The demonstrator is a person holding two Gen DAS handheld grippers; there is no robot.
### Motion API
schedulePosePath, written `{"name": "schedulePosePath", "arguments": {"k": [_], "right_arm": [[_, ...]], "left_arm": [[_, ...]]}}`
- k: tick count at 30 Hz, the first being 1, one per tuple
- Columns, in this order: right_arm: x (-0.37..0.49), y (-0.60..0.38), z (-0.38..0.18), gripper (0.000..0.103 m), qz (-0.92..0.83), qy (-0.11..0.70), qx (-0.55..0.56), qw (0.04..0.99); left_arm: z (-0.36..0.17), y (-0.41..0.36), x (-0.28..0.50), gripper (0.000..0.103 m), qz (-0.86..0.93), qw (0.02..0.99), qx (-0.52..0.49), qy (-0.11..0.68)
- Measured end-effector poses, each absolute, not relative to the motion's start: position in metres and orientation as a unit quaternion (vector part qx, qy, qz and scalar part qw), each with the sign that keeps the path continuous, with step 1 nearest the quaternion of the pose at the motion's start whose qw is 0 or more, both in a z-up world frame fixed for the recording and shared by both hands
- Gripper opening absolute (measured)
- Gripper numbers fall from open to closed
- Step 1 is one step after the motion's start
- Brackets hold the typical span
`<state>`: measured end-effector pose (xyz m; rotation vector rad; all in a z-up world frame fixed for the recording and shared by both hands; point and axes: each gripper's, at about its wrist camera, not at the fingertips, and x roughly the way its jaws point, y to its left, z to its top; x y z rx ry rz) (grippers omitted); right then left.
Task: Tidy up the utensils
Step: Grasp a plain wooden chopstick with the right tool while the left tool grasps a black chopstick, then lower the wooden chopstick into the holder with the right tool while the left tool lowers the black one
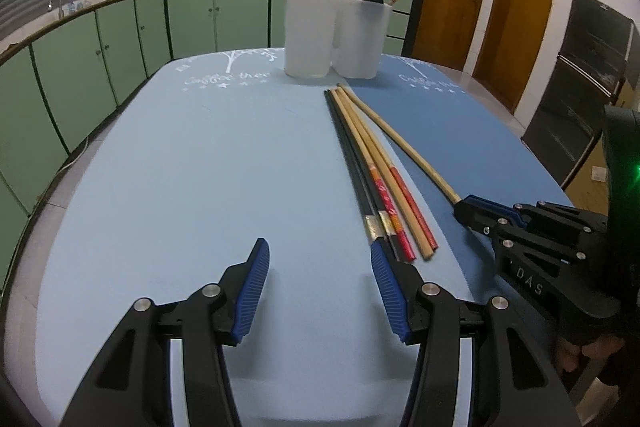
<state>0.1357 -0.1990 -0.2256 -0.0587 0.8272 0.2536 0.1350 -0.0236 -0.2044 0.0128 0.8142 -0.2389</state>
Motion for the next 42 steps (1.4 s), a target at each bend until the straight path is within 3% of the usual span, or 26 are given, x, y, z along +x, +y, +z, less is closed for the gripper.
{"name": "schedulePosePath", "arguments": {"k": [19, 21, 23, 28, 42], "right_arm": [[0.131, -0.205, -0.227, 0.007, 0.126, 0.402, -0.014, 0.907], [0.132, -0.205, -0.228, 0.008, 0.127, 0.402, -0.011, 0.907], [0.133, -0.205, -0.229, 0.008, 0.128, 0.401, -0.009, 0.907], [0.135, -0.210, -0.229, 0.006, 0.133, 0.404, 0.005, 0.905], [0.131, -0.230, -0.183, 0.006, 0.149, 0.374, 0.029, 0.915]], "left_arm": [[-0.218, -0.045, 0.140, 0.051, -0.109, 0.906, 0.032, 0.407], [-0.219, -0.046, 0.140, 0.046, -0.108, 0.908, 0.033, 0.403], [-0.220, -0.048, 0.140, 0.032, -0.111, 0.910, 0.031, 0.399], [-0.220, -0.058, 0.140, 0.008, -0.124, 0.910, 0.044, 0.393], [-0.175, -0.035, 0.138, 0.007, -0.113, 0.929, 0.030, 0.351]]}}
